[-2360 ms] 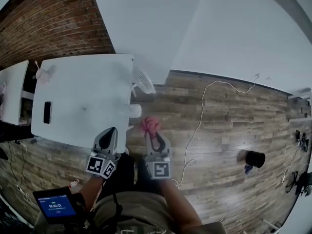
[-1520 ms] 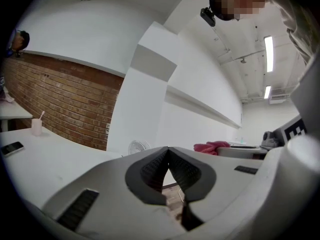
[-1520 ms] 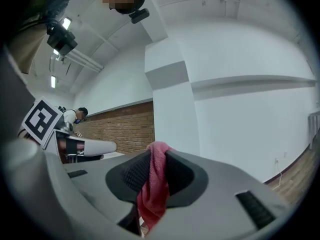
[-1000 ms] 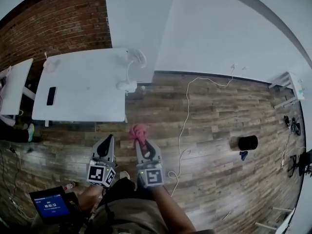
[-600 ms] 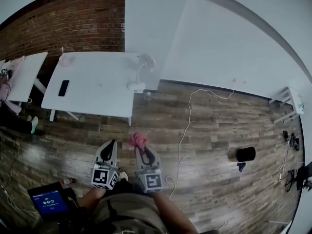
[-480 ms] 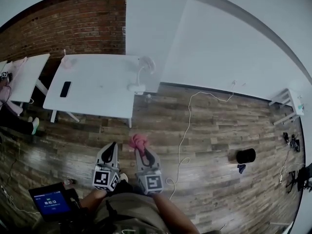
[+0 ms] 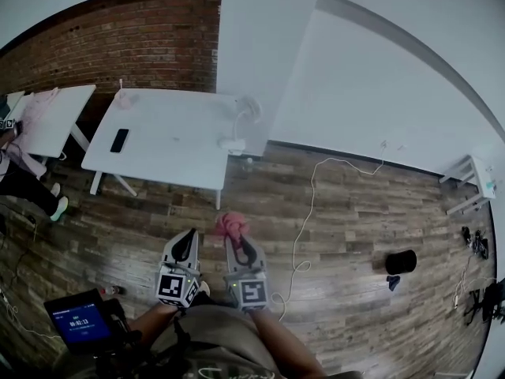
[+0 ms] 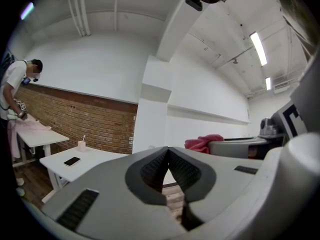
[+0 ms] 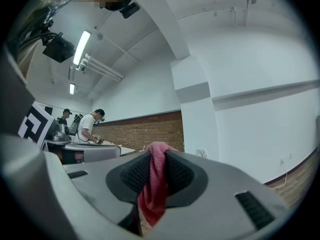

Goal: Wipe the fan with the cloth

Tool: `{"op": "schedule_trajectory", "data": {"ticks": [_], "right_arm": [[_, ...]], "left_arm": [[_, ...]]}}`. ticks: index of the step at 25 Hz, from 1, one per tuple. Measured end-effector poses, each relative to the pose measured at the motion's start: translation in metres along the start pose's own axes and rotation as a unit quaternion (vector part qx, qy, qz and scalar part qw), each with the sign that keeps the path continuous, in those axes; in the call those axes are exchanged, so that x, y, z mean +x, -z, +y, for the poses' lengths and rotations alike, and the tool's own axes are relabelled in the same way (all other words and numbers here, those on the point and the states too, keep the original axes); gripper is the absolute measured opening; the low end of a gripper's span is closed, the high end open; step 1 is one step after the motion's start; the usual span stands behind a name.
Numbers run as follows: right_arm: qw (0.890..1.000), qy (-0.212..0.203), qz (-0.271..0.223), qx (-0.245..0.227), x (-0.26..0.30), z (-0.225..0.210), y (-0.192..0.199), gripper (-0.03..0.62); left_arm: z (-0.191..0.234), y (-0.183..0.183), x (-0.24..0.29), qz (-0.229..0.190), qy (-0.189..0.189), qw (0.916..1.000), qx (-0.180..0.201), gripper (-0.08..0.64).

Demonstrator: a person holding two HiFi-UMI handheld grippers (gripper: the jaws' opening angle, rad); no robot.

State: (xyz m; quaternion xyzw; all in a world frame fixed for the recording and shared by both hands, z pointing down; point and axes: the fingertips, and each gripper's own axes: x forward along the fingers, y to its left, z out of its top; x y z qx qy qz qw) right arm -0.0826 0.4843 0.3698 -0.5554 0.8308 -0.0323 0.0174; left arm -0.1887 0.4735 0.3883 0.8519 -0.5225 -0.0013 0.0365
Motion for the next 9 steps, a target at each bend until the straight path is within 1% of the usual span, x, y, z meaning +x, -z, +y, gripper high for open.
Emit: {"op": "schedule_trajectory", "data": {"ticks": [3, 5, 9], "right_arm": [[1.0, 0.003, -0.002, 0.0, -0.001, 0.006, 0.0, 0.097], [1.0, 0.006, 0.007, -0.002, -0.004, 0.007, 0.003, 0.098], [1.0, 0.012, 0.018, -0.02, -0.007, 0.005, 0.01, 0.097]], "left_arm": [[0.001, -0.003, -0.006, -0.003, 0.003, 1.0, 0.006, 0.02], [-0.003, -0.002, -0.008, -0.001, 0.011, 0.9999, 0.01, 0.02], [-0.009, 0.003, -0.01, 0.004, 0.027, 0.9995, 0.016, 0.02]]}}
